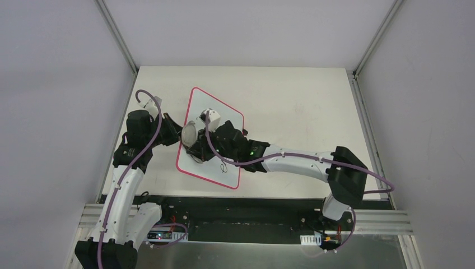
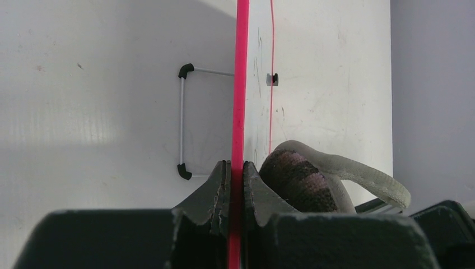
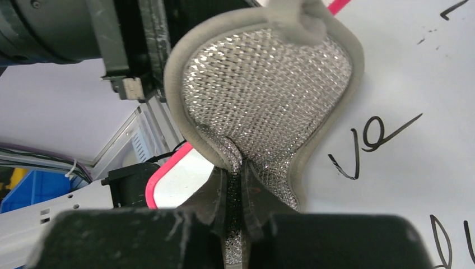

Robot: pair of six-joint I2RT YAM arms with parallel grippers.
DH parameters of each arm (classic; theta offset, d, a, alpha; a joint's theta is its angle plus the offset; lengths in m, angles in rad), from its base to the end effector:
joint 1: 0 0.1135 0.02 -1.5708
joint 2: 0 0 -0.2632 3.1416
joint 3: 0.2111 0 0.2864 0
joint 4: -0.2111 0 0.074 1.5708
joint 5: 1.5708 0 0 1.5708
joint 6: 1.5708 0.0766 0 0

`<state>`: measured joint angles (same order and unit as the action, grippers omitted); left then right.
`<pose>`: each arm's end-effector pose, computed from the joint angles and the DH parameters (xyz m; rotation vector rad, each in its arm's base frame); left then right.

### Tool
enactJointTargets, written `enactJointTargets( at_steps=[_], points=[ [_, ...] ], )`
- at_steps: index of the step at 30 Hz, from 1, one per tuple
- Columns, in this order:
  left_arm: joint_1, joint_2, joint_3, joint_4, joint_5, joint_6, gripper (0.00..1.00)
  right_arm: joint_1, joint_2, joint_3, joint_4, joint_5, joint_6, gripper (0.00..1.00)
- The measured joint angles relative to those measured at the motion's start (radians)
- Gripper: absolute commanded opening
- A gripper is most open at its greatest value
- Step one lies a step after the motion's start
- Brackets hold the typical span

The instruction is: Erase the whiteboard

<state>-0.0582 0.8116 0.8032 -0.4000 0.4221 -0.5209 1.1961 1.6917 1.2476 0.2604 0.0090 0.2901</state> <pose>0.2492 -0.0460 0.3049 -0.1853 2.0189 -0.7888 0.1758 0.4450 0.2811 -0.8173 1.6951 1.0522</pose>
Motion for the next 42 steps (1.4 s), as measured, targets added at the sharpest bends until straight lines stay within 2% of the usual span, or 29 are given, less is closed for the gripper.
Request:
enactJointTargets(
  at_steps=[7, 13, 17, 23, 27, 31, 38, 42],
  points=[
    [0.0, 0.0, 0.0, -0.001, -0.001, 0.0, 0.0, -0.051, -0.045, -0.184, 0.157, 0.0, 0.072, 0.0],
    [0.0, 0.0, 0.0, 0.0, 0.0, -0.002, 0.0, -0.075, -0.088, -0.285, 0.153, 0.044, 0.102, 0.0],
    [0.0, 0.0, 0.0, 0.001, 0.002, -0.003, 0.0, -0.073, -0.079, -0.24, 0.095, 0.04, 0.097, 0.0],
    [0.0, 0.0, 0.0, 0.0, -0.003, -0.003, 0.0, -0.053, -0.011, -0.042, -0.064, 0.038, 0.056, 0.0],
    [0.0, 0.0, 0.0, 0.002, 0.005, -0.008, 0.0, -0.035, 0.017, 0.059, -0.042, 0.0, 0.048, 0.0],
    [0.0, 0.0, 0.0, 0.002, 0.006, -0.01, 0.0, -0.051, 0.023, 0.056, -0.025, -0.032, 0.06, 0.0],
    [0.0, 0.0, 0.0, 0.0, 0.005, -0.01, 0.0, -0.096, -0.008, -0.117, 0.145, -0.06, 0.12, 0.0],
    [0.0, 0.0, 0.0, 0.001, 0.006, -0.01, 0.0, -0.122, -0.059, -0.248, 0.174, -0.026, 0.147, 0.0]
  ],
)
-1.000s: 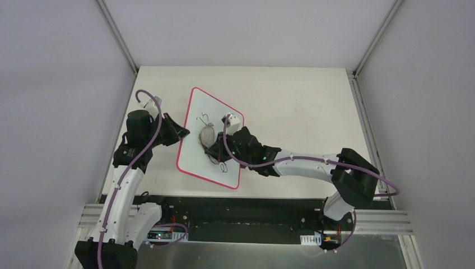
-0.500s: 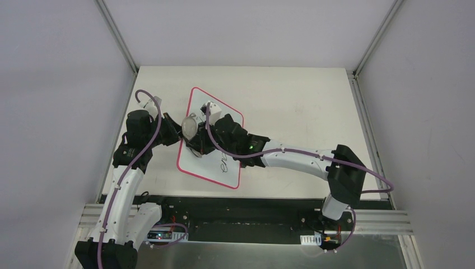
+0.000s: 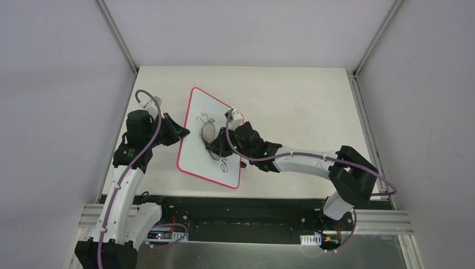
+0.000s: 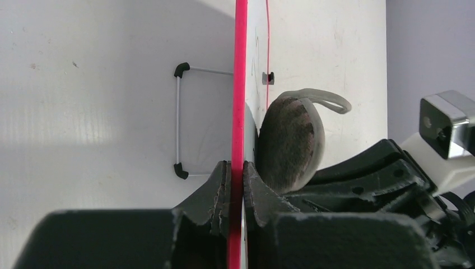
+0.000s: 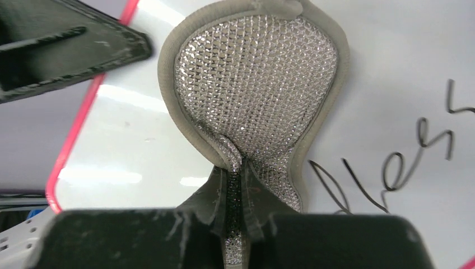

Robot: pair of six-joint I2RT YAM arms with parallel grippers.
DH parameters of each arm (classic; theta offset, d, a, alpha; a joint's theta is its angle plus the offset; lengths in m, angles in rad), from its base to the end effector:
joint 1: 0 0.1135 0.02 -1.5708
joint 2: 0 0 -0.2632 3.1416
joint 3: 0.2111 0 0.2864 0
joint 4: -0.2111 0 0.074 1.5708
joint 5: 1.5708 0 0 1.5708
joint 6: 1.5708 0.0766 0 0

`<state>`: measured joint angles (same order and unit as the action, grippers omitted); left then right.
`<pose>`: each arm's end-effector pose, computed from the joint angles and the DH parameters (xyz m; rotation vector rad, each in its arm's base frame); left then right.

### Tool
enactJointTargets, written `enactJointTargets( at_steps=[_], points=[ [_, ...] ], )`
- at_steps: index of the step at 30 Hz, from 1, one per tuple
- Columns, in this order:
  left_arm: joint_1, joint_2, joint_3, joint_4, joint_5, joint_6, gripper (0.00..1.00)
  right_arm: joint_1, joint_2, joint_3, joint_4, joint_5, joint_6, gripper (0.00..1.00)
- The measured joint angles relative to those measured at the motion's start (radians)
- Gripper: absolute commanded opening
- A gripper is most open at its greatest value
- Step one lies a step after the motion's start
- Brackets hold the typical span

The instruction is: Erase the whiteboard

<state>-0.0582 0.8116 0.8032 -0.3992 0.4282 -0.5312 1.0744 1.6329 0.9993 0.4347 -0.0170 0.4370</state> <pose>0.2490 -0.0464 0.3051 -0.1914 2.0193 -0.8012 0.2109 0.3921 0.2290 -0.6103 1.8075 1.0827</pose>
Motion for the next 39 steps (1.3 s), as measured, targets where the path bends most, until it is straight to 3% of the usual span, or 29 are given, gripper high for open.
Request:
enactJointTargets(
  at_steps=[6, 13, 19, 31, 39],
  points=[
    [0.0, 0.0, 0.0, 0.001, 0.001, 0.0, 0.0, -0.01, -0.016, -0.029, -0.019, 0.023, 0.011, 0.0],
    [0.001, 0.0, 0.0, -0.001, -0.003, 0.0, 0.0, 0.042, 0.036, 0.147, -0.18, 0.065, -0.032, 0.0],
    [0.0, 0.0, 0.0, 0.002, 0.006, -0.002, 0.0, 0.094, 0.05, 0.252, -0.15, 0.021, -0.028, 0.0],
    [0.0, 0.0, 0.0, 0.009, 0.014, -0.005, 0.0, -0.145, 0.066, 0.119, -0.111, -0.033, 0.116, 0.0],
    [0.0, 0.0, 0.0, 0.007, 0.012, -0.004, 0.0, -0.119, 0.103, 0.171, -0.143, -0.043, 0.119, 0.0]
  ],
)
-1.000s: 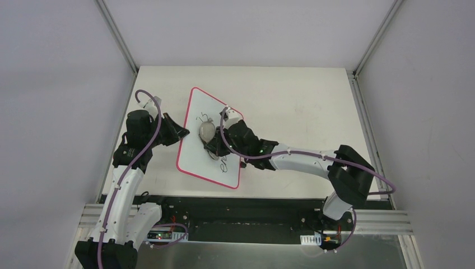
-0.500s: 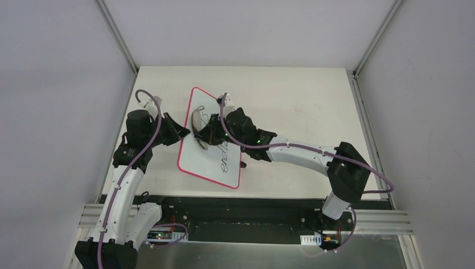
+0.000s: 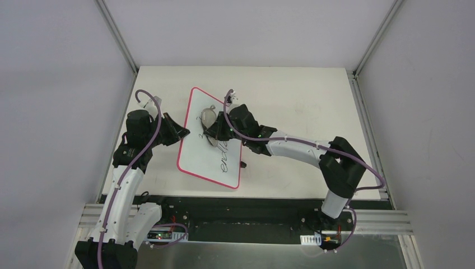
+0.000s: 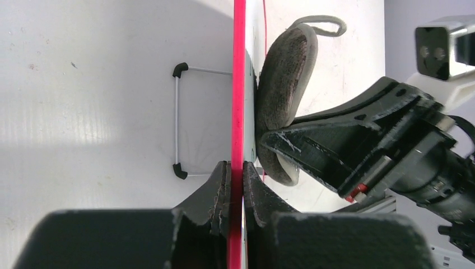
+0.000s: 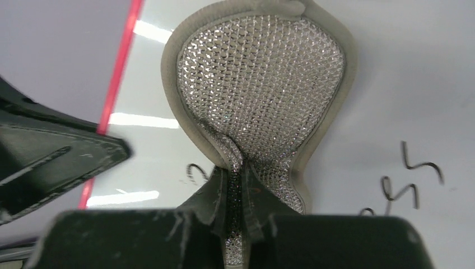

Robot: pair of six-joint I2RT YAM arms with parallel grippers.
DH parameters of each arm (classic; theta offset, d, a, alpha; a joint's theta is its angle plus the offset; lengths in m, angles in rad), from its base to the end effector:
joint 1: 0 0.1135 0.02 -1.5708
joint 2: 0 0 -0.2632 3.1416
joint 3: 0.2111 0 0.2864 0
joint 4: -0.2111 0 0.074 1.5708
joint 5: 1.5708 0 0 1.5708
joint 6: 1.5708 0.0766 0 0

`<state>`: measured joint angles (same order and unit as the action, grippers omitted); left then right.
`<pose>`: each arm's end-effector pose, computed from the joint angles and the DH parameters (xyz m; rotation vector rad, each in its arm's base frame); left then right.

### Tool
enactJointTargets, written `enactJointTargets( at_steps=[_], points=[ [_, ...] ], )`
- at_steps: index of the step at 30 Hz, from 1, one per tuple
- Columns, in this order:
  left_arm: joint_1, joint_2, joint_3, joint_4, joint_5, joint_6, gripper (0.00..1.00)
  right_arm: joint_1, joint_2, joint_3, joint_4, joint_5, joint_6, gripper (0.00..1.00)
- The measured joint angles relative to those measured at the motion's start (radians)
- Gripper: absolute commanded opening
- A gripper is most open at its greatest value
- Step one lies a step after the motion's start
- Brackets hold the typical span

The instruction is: Erase the whiteboard

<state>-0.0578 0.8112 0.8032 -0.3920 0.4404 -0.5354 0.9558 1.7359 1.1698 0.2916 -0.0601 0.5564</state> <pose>0.2489 -0.0471 0.3063 -0.1847 2.0134 -0.8156 0.2712 0.3920 0.2328 -0.4402 1.9463 1.0801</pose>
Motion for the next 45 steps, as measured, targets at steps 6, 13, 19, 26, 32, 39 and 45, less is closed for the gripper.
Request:
enactJointTargets(
  at_steps=[6, 13, 19, 26, 32, 39, 45],
  points=[
    [0.0, 0.0, 0.0, -0.002, -0.003, 0.0, 0.0, 0.094, 0.023, 0.136, -0.035, 0.004, -0.026, 0.0],
    [0.001, 0.001, -0.001, -0.005, -0.007, 0.003, 0.0, 0.132, 0.017, 0.125, 0.03, -0.017, -0.014, 0.0],
    [0.001, 0.0, -0.001, -0.005, -0.007, 0.003, 0.0, 0.07, -0.008, -0.018, 0.145, -0.034, 0.048, 0.0],
    [0.001, 0.0, -0.001, -0.005, -0.006, 0.003, 0.0, 0.032, -0.018, -0.059, 0.128, -0.015, 0.063, 0.0],
    [0.001, 0.0, -0.001, -0.01, -0.014, 0.004, 0.0, 0.077, 0.014, 0.068, -0.022, 0.041, 0.008, 0.0],
    [0.001, 0.0, -0.001, -0.014, -0.018, 0.003, 0.0, 0.162, 0.03, 0.163, -0.048, 0.079, -0.034, 0.0],
    [0.001, 0.0, -0.001, -0.01, -0.013, 0.002, 0.0, 0.132, -0.011, 0.046, 0.06, 0.063, 0.004, 0.0]
  ],
)
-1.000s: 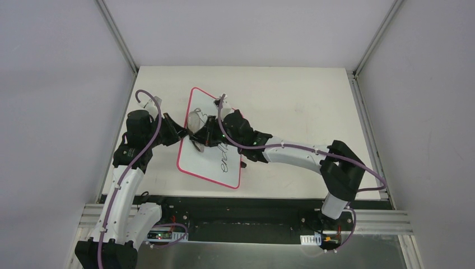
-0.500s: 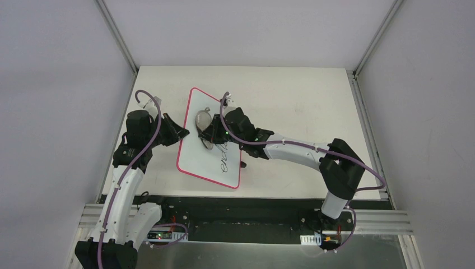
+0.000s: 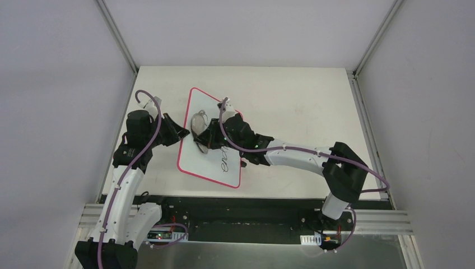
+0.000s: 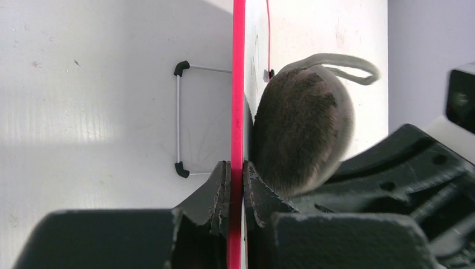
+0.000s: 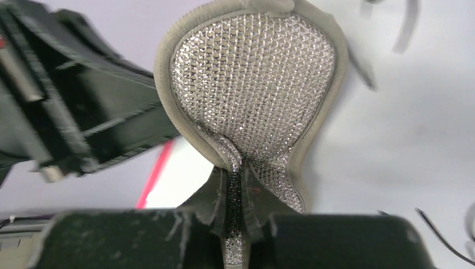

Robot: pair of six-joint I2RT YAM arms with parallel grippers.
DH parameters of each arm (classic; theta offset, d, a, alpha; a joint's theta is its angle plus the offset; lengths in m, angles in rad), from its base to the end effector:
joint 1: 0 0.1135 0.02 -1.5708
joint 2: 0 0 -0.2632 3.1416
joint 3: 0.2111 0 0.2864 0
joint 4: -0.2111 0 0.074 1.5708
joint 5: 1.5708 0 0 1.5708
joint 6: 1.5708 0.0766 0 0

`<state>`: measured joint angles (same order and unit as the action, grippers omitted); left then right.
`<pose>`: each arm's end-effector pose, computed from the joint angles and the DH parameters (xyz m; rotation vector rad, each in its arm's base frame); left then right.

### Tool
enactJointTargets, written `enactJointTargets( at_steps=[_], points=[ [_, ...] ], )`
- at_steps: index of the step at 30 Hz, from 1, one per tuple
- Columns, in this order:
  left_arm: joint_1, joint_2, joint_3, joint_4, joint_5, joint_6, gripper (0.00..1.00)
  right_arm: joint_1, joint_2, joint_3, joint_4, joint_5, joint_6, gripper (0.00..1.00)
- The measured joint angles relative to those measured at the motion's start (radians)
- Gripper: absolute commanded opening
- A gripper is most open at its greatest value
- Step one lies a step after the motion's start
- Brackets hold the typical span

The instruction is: Erase the whiteboard

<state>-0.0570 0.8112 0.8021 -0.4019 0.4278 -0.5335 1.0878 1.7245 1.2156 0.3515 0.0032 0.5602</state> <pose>0.2488 -0.0460 0.3044 -0.1966 2.0223 -0.8015 0.2245 0.4275 0.2660 -0.4896 1.8226 1.1804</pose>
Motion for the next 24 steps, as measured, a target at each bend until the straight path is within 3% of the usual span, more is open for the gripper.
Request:
enactJointTargets(
  at_steps=[5, 10, 16, 24],
  points=[
    [0.0, 0.0, 0.0, 0.001, 0.001, -0.001, 0.0, -0.056, -0.038, -0.132, 0.037, -0.006, 0.047, 0.0],
    [0.0, 0.0, 0.0, 0.003, 0.006, -0.002, 0.0, -0.067, -0.035, -0.125, 0.014, -0.002, 0.057, 0.0],
    [0.0, 0.003, 0.0, 0.004, -0.005, 0.002, 0.0, -0.065, 0.04, 0.051, -0.126, -0.005, 0.024, 0.0],
    [0.0, 0.007, 0.0, 0.005, -0.001, 0.001, 0.0, -0.084, 0.163, 0.281, -0.146, 0.014, 0.008, 0.0]
  ],
)
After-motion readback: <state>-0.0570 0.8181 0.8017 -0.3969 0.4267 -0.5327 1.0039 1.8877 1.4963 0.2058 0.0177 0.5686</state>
